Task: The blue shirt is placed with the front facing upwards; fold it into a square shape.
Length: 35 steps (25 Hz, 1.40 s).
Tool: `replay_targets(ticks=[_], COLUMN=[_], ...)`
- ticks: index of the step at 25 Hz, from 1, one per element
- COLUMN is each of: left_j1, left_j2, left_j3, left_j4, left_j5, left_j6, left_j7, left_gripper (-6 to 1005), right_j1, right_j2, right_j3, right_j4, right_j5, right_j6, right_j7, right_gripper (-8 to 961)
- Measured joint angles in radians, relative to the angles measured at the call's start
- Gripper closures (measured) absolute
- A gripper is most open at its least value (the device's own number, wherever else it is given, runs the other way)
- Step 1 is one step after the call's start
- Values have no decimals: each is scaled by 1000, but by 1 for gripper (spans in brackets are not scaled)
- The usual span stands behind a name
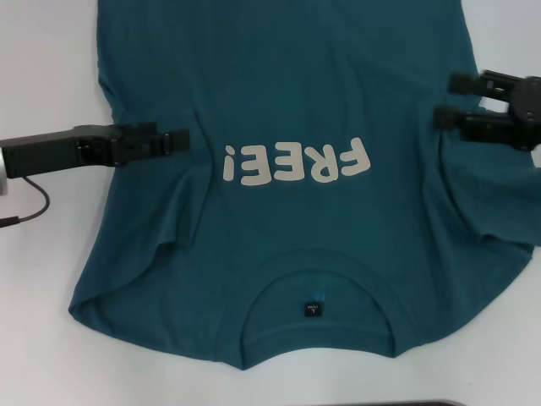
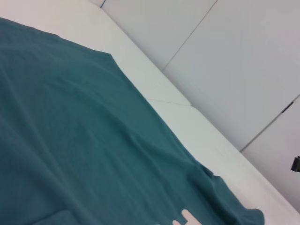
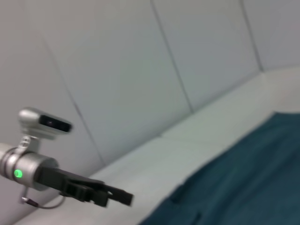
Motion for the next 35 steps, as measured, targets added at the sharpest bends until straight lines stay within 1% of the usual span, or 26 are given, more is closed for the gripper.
replay_targets(ticks=[2, 5, 8, 11, 16, 23, 27, 35], left_j1=[5, 12, 17, 18, 20, 20, 17, 18], left_j2=[6, 11, 12, 12, 12, 12, 10, 5], left_j3=[-1, -1, -2, -2, -2, -2, 2, 8], left_j4=[-2, -2, -3, -1, 3, 7, 8, 10], left_j5=[1, -1, -3, -3, -3, -3, 2, 4], left_j6=[-4, -2, 4, 5, 3, -10, -20, -37], left_j7=[1, 4, 5, 6, 7, 12, 18, 24], left_gripper=[140, 116, 110, 113, 115, 114, 114, 114], right_j1=[-16, -34, -46, -61, -96, -96, -85, -64], right_j2=[-8, -26, -46, -61, -64, -63, -63, -56], right_j3=[5, 34, 83, 135, 207, 279, 285, 283], right_j4=[36, 73, 101, 118, 143, 150, 151, 147], right_j5=[-24, -74, -141, -181, -221, -370, -416, -461], right_j6=[-3, 1, 16, 44, 64, 31, 2, -63], right_j7=[67, 197, 332, 388, 436, 520, 570, 613], right_gripper=[40, 41, 41, 41, 42, 42, 42, 43])
